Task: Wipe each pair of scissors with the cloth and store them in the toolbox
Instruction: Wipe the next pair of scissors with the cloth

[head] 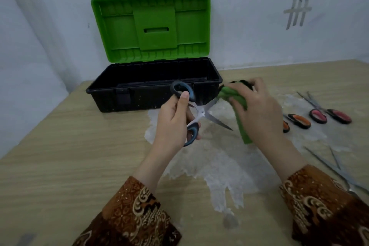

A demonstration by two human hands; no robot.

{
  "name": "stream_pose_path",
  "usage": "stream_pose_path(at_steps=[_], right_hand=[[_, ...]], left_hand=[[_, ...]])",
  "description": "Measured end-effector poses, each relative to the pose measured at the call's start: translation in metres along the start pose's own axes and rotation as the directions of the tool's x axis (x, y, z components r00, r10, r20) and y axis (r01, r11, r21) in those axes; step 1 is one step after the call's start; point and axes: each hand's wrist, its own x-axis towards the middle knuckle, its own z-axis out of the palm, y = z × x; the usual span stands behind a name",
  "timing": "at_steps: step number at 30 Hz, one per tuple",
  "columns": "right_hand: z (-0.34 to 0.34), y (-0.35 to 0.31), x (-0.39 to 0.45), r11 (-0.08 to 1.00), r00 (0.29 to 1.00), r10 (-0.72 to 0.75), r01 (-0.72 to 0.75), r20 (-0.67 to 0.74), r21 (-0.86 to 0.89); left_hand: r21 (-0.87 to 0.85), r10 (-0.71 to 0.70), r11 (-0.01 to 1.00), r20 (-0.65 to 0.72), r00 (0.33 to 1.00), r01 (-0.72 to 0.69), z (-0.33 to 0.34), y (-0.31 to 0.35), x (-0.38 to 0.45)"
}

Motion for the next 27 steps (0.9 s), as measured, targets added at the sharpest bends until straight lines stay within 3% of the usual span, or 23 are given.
stream_pose_path(at_steps=[2, 4, 7, 11, 16, 21, 27], right_hand=[[-0.004, 0.007, 0.000, 0.994, 0.995, 0.098, -0.100, -0.034, -0.052], [-0.010, 0.005, 0.001, 0.995, 0.990, 0.096, -0.098, -0.099, -0.014], [-0.013, -0.016, -0.002, 0.988, 0.989, -0.064, 0.082, -0.135, 0.133], [0.000, -0.045, -0.012, 0.963, 0.976, -0.215, 0.216, -0.019, 0.162], [0.004, -0.041, -0.009, 0.989, 0.994, -0.111, 0.110, 0.002, 0.099], [0.007, -0.053, -0.018, 0.960, 0.969, -0.246, 0.241, 0.020, 0.144], [0.007, -0.048, -0.010, 0.991, 0.995, -0.093, 0.095, -0.027, 0.095]], left_hand=[[0.001, -0.010, 1.000, 0.007, 1.000, 0.010, 0.002, -0.001, -0.001], [-0.022, -0.022, 1.000, -0.005, 1.000, 0.021, 0.003, 0.000, 0.000], [-0.006, -0.006, 1.000, -0.067, 0.998, 0.006, 0.002, -0.001, 0.002], [0.074, 0.082, 0.995, -0.148, 0.986, -0.072, 0.009, -0.010, -0.003], [0.134, 0.155, 0.982, -0.186, 0.970, -0.131, 0.016, -0.016, -0.006], [0.169, 0.185, 0.975, -0.246, 0.952, -0.146, 0.013, -0.019, -0.003], [0.125, 0.164, 0.982, -0.230, 0.959, -0.138, 0.016, -0.012, -0.002]])
